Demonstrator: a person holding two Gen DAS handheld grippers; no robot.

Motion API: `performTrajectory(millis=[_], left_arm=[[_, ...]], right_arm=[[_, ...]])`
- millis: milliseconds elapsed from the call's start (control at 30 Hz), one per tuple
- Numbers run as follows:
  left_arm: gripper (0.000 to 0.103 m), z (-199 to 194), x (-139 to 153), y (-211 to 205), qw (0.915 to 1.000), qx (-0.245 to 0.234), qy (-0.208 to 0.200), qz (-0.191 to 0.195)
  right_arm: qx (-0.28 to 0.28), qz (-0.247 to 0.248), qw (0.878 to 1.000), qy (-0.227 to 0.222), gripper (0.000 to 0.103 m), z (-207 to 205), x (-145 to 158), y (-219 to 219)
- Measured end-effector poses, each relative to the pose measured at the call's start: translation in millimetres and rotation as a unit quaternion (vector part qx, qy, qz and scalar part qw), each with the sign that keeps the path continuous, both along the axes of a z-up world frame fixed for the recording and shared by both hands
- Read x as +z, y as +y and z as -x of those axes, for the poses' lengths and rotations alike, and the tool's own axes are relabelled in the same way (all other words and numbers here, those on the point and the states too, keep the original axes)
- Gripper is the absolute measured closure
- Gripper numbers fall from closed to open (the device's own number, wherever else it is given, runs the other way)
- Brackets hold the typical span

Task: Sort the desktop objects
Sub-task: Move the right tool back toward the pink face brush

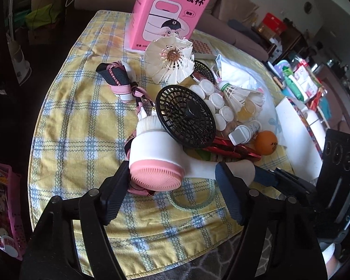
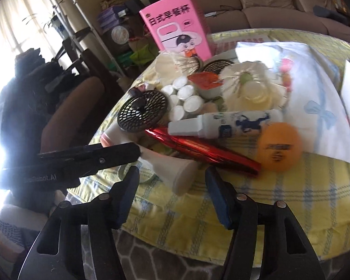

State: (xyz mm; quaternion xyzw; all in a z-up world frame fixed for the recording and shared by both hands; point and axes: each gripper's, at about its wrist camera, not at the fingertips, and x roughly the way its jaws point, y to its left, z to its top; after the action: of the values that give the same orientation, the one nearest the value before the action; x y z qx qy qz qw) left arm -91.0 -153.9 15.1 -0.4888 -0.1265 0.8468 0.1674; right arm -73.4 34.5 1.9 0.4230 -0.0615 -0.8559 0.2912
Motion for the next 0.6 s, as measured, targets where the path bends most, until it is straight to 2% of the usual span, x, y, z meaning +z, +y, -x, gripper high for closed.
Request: performTrajectory(millis=[67, 100, 133, 167, 200, 233, 267, 333, 367, 433, 500, 567, 600], left_arm=[[0.035, -2.4, -0.2, 0.0, 1.0, 0.001, 0.0, -0.002], [0.041, -3.9, 0.1, -0.2, 1.0, 0.0, -0.002, -0.008], [0.061, -5.3, 0.5, 1.1, 0.9996, -0.009, -0.005, -0.025], [0.069, -7.6, 1.5, 5.3, 0.9991, -0.019, -0.011, -0.037], [0.074, -11.2, 3.5, 10.6, 0.9992, -0.026, -0.009, -0.028], [0.075, -15.1, 4.7, 17.1, 0.9995, -0.03, -0.005, -0.002], [0.075, -17.1, 2.5, 18.9, 0.9995, -0.029, -0.009, 0.007], [0.072, -17.2, -3.5, 10.5, 0.9992, -0.009, -0.025, -0.029], [0.07, -17.6, -3.5, 2.8, 0.9983, 0.006, -0.029, -0.05], [0.056, -17.9, 0.4, -14.1, 0.9957, 0.031, -0.032, -0.082], [0.049, -17.4, 4.5, -32.4, 0.9911, 0.051, -0.029, -0.119], [0.046, -15.8, 4.2, -46.0, 0.9885, 0.067, -0.03, -0.132], [0.046, -14.1, 1.8, -51.4, 0.9863, 0.075, -0.035, -0.143]], right_arm=[[-0.002, 0.0, 1.0, 0.0, 0.048, -1.3, 1.6, -1.3], [0.0, 0.009, 1.0, -0.005, 0.05, -1.7, 1.9, -0.5], [0.006, 0.02, 1.0, -0.007, 0.064, -2.1, 2.8, -1.0], [0.014, 0.026, 1.0, -0.004, 0.075, -5.1, 6.0, -2.9], [0.017, 0.018, 1.0, 0.007, 0.076, -9.5, 11.1, -6.2], [0.019, 0.01, 1.0, 0.013, 0.081, -11.5, 14.6, -9.1], [0.018, 0.003, 1.0, 0.007, 0.083, -12.0, 15.2, -11.0], [0.012, 0.001, 1.0, -0.021, 0.083, -9.6, 12.2, -10.9], [0.011, 0.001, 1.0, -0.018, 0.083, -10.0, 12.9, -9.5], [0.011, -0.012, 1.0, 0.007, 0.083, -12.6, 20.5, -6.8], [0.021, -0.022, 0.999, 0.032, 0.076, -13.2, 31.6, -6.5], [0.047, -0.045, 0.996, 0.055, 0.05, -9.2, 42.9, -15.2], [0.062, -0.055, 0.995, 0.062, 0.044, -7.6, 46.7, -21.4]])
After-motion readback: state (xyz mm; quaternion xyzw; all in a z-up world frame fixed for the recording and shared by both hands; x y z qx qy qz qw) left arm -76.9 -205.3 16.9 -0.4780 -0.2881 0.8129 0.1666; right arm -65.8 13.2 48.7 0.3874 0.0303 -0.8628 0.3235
